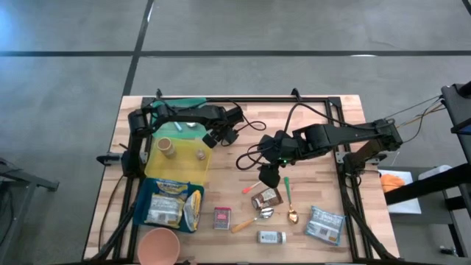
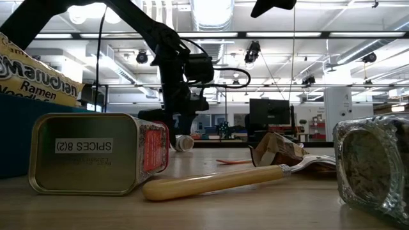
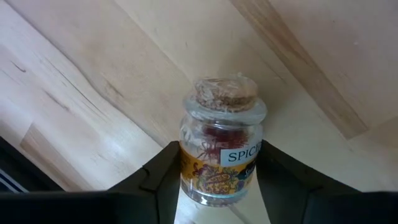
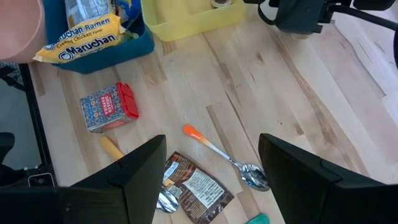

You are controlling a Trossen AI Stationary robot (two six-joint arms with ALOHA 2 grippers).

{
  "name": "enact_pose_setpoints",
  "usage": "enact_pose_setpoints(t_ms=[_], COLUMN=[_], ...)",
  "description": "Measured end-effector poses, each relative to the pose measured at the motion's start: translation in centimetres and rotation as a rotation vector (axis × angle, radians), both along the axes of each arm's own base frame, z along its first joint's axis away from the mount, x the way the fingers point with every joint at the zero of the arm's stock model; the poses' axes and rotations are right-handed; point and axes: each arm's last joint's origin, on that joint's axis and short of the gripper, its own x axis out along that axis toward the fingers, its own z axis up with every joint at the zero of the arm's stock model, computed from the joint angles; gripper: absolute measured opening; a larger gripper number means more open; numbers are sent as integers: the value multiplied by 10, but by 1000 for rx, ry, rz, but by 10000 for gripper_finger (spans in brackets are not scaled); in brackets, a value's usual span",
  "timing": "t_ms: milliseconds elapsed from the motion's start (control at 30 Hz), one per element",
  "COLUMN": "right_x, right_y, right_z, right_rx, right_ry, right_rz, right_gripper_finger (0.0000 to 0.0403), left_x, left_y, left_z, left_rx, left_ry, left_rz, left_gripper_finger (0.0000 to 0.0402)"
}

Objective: Pick & Place Food Item
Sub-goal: Put the brown seasoning bottle into the yellow bin

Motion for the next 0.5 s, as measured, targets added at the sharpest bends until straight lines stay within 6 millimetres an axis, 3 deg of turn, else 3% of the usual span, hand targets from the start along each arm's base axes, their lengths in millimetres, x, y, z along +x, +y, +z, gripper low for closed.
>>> enact_pose_setpoints(t_ms=[267, 500], right_x=[0, 0], right_y=[0, 0], right_z=[0, 0], right_rx=[0, -2], right_ry=[0, 0], right_rz=[0, 3], right_gripper_finger=[255, 255], left_x=[1, 6], left_y=[-5, -5], left_z=[2, 17], left_rx=[14, 16], left_ry=[6, -29], left_rz=[-10, 20], left_gripper_finger=[173, 173])
